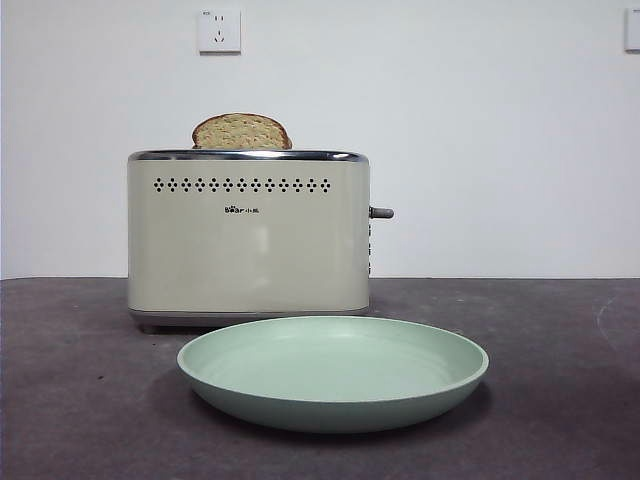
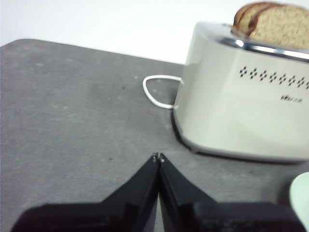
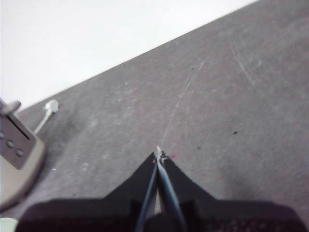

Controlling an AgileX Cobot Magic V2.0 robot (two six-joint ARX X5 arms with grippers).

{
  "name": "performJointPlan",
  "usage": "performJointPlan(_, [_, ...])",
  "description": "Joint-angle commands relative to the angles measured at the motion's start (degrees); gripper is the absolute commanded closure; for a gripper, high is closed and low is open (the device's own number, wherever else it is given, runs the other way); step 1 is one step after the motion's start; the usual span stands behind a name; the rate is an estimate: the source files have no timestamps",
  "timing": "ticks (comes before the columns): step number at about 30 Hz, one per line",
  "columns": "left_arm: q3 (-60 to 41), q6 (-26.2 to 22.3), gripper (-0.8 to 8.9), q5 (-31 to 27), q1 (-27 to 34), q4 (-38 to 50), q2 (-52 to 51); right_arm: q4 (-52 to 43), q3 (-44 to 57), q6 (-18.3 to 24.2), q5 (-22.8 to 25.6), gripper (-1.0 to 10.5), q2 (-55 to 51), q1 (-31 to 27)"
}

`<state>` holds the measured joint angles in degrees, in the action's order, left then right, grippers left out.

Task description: Take the bread from the toaster,put the bread on the plate,put the plate on the table

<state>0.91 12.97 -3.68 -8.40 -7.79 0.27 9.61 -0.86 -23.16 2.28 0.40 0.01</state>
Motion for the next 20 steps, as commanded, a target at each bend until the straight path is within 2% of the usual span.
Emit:
performJointPlan(1, [0.26, 5.29, 8.17, 2.89, 0.15, 0.70, -0.13, -0.11, 0.17, -3.39, -4.15, 9.5, -0.02, 0.09])
performJointPlan(5, [2.86, 7.02, 8.19, 9.14, 0.15, -0.92, -0.11, 0.11, -1.90, -4.00, -11.37, 9.6, 1.16, 0.09])
performJointPlan(10, [9.03, 8.39, 8.19, 10.12, 0.15, -6.54, 0.94, 3.74, -8.76, -4.04, -13.68, 9.6, 6.69, 0.09])
performJointPlan(15, [15.69, 7.82, 8.19, 11.63, 0.15, -8.20, 5.38, 7.52, -19.23, 3.10, -17.05, 9.6, 16.55, 0.13])
performJointPlan(20, [22.21, 7.72, 8.19, 11.72, 0.15, -8.41, 13.33, 12.35, -31.56, 9.35, -17.99, 9.5, 27.10, 0.20])
